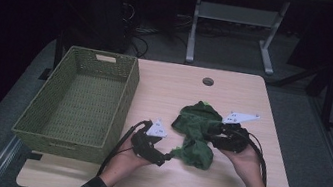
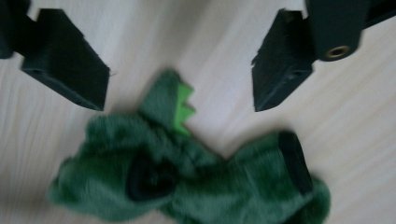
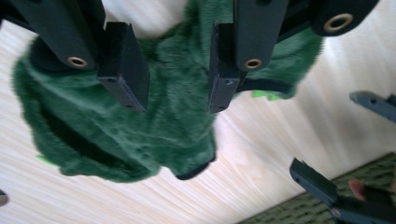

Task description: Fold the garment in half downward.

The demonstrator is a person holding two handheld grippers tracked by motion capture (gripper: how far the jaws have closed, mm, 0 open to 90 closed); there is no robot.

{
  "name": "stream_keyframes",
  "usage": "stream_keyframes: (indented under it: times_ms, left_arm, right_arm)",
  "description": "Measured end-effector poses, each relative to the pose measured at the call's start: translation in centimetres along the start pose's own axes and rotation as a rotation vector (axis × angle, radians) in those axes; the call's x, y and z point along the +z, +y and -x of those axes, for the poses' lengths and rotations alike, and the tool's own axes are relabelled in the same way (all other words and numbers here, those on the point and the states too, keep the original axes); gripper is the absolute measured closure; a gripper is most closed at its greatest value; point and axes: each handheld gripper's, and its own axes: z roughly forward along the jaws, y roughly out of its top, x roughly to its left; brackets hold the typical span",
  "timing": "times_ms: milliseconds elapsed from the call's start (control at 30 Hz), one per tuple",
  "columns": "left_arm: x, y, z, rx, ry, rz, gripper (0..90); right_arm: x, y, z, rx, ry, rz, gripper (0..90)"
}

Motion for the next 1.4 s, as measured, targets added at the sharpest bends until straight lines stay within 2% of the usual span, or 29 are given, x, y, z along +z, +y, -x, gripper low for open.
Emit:
stream_keyframes:
  times_ms: [67,100,200,300,400,500,567,600,633,667,733,800,833,933,1067,1200,1400]
  left_arm:
    - [0.3,0.9,-0.7,-0.004,0.002,0.005,22.0]
    - [0.4,1.3,-1.0,-0.012,0.002,0.010,22.3]
    - [0.8,2.7,-2.2,-0.021,-0.022,0.047,26.7]
    - [1.4,4.2,-3.5,-0.017,-0.006,0.062,28.4]
    - [1.8,5.4,-4.6,-0.012,0.000,0.073,36.0]
    - [2.8,6.6,-5.7,0.010,0.033,0.069,42.6]
    - [3.4,7.0,-6.4,0.011,0.042,0.069,44.6]
    - [3.4,7.0,-6.4,0.011,0.042,0.069,45.9]
    - [4.2,7.3,-7.1,0.000,0.031,0.075,45.9]
    - [4.7,7.4,-7.4,-0.010,0.025,0.078,46.2]
    - [5.9,7.8,-8.2,0.019,0.052,0.045,46.7]
    - [6.8,8.0,-8.9,0.027,0.068,0.037,47.8]
    - [7.1,8.1,-9.1,0.020,0.068,0.035,48.9]
    - [8.5,8.2,-9.9,0.021,0.064,-0.002,49.1]
    - [9.8,8.1,-10.5,0.022,0.033,-0.034,48.9]
    - [11.0,7.6,-11.0,0.021,0.022,-0.054,49.8]
    - [11.5,7.2,-11.4,0.023,0.019,-0.052,58.8]
  right_arm:
    - [-0.1,0.4,0.4,0.006,-0.005,-0.003,57.6]
    - [-0.2,0.5,0.6,0.003,-0.015,0.016,57.6]
    - [-0.5,1.1,1.3,0.012,-0.027,0.013,57.3]
    - [-0.5,1.7,2.4,0.009,-0.051,0.018,57.4]
    - [-0.2,2.1,3.3,0.016,-0.069,0.031,57.9]
    - [0.4,2.5,4.5,0.025,-0.093,0.017,58.0]
    - [0.8,2.5,5.2,0.024,-0.106,0.030,59.1]
    - [0.8,2.5,5.2,0.024,-0.106,0.030,59.1]
    - [1.1,2.6,5.7,0.035,-0.105,0.015,58.6]
    - [1.7,2.6,6.4,0.038,-0.127,-0.008,58.6]
    - [2.1,2.6,7.1,0.038,-0.143,-0.017,59.5]
    - [2.6,2.3,7.9,0.061,-0.140,-0.021,59.3]
    - [3.0,2.2,8.5,0.071,-0.138,-0.053,58.6]
    - [3.7,1.9,9.3,0.090,-0.123,-0.067,58.7]
    - [4.9,1.7,9.7,0.091,-0.103,-0.101,58.7]
    - [5.7,1.4,10.0,0.095,-0.106,-0.124,61.2]
    - [6.3,0.9,10.4,0.112,-0.104,-0.137,68.7]
